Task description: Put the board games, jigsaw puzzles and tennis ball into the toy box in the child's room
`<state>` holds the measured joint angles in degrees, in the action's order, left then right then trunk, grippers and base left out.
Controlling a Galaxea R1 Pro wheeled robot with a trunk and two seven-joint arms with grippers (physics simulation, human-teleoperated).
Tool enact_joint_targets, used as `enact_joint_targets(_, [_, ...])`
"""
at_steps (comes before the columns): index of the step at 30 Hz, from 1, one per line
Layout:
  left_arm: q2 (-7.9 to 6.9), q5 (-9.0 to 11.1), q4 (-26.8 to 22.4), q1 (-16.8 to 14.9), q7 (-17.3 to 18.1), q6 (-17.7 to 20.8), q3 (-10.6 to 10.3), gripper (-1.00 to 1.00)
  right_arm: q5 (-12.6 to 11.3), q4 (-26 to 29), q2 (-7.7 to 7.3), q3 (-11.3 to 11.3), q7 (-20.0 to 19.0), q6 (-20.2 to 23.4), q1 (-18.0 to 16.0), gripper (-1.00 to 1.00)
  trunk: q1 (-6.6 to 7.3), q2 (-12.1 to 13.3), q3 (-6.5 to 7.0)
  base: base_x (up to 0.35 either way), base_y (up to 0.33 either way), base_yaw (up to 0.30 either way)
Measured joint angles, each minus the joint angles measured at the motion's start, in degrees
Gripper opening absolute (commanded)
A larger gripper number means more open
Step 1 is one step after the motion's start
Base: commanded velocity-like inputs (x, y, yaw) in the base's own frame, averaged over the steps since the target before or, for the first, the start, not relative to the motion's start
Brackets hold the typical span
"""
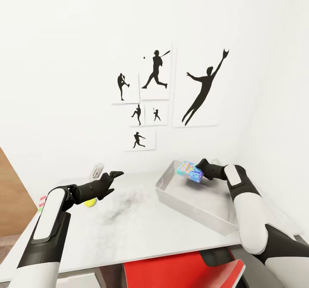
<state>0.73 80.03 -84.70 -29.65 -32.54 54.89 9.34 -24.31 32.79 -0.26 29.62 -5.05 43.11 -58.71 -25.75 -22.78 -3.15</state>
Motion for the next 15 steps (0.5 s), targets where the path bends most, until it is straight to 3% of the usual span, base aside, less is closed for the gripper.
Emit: enact_joint_targets(15, [0.00,0.0,0.0,0.0,0.0,0.0,0.0,1.00,-0.2,0.0,-0.30,0.1,-0.1,0.0,0.0,-1.00,0.00,0.0,-1.17,0.000,0.000,0.000])
